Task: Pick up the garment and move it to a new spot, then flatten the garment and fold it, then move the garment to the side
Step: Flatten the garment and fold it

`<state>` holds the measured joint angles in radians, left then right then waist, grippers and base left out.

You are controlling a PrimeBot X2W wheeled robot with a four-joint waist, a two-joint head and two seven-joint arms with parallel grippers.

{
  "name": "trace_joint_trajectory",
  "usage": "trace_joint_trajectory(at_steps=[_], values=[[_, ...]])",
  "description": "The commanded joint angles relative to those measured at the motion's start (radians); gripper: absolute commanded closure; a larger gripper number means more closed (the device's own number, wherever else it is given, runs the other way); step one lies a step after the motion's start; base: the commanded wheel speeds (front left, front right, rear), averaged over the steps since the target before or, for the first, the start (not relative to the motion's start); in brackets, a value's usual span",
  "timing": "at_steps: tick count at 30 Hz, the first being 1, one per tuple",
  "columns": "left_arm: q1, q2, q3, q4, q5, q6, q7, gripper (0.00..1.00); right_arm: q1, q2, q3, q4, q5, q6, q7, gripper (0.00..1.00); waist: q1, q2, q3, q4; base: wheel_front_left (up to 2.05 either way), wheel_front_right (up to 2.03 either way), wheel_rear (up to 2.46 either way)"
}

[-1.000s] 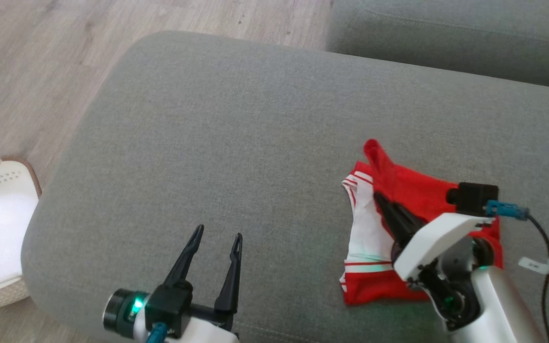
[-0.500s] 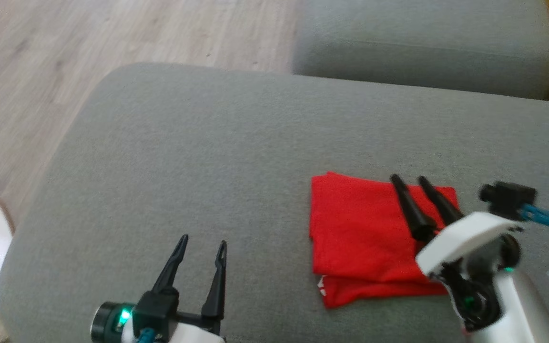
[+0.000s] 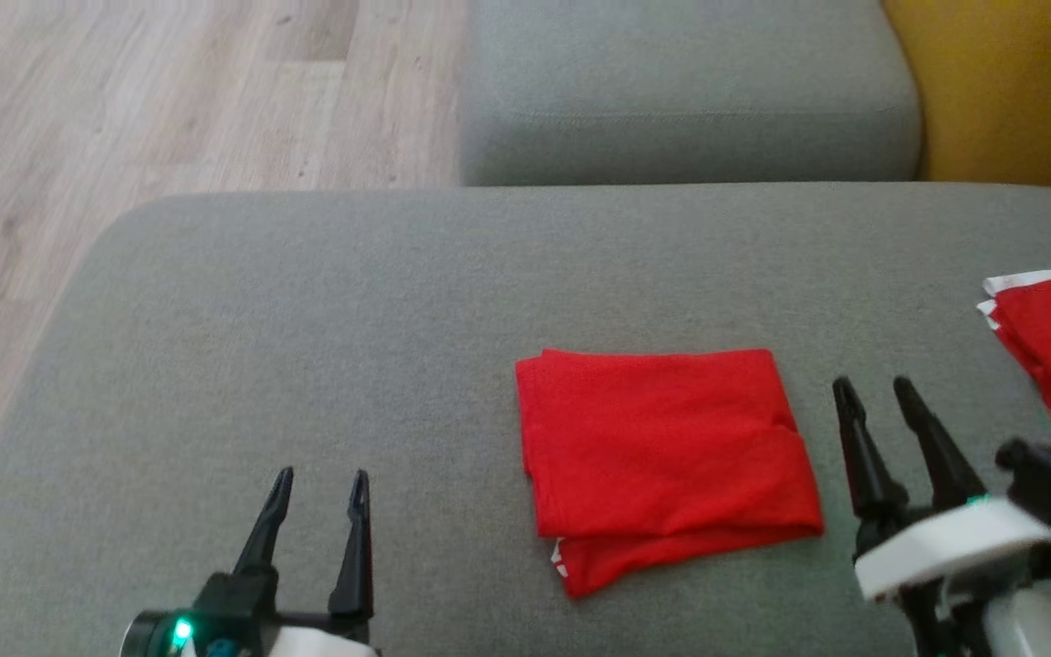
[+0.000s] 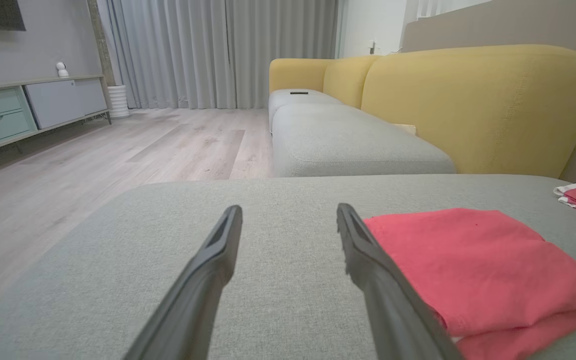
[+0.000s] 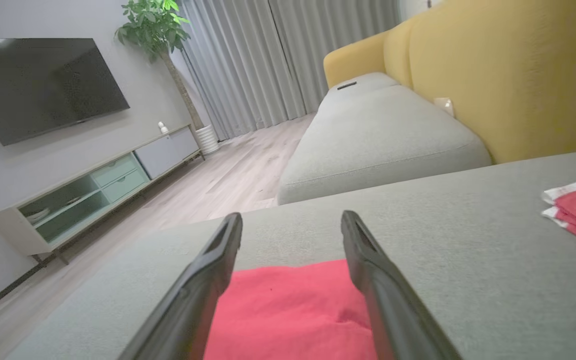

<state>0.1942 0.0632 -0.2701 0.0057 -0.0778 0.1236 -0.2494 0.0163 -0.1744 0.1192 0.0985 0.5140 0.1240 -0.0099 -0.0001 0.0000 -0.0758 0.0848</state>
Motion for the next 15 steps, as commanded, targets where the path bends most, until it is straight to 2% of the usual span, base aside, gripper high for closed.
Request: trace_joint_trajectory(at_steps=[1,8,15], values=[[-0.022,-0.007,0.049,-0.030,-0.011,0.004,-0.012,0.00,-0.006,-0.028,0.037,-0.019,-0.025,0.007,-0.061,0.00,0.0001,0.0000,-0.017,-0.017,0.00,0.00,0.00],[0.006,-0.007,0.073,-0.034,-0.006,-0.005,-0.012,0.00,0.046,-0.034,0.065,0.064,-0.086,0.007,-0.205,0.00,0.0001,0.0000,-0.043,-0.031,0.00,0.00,0.00],[0.029,-0.006,0.078,-0.043,0.010,-0.012,-0.012,0.00,0.069,-0.014,0.067,0.119,-0.146,0.007,-0.247,0.00,0.0001,0.0000,-0.062,-0.030,0.00,0.00,0.00]])
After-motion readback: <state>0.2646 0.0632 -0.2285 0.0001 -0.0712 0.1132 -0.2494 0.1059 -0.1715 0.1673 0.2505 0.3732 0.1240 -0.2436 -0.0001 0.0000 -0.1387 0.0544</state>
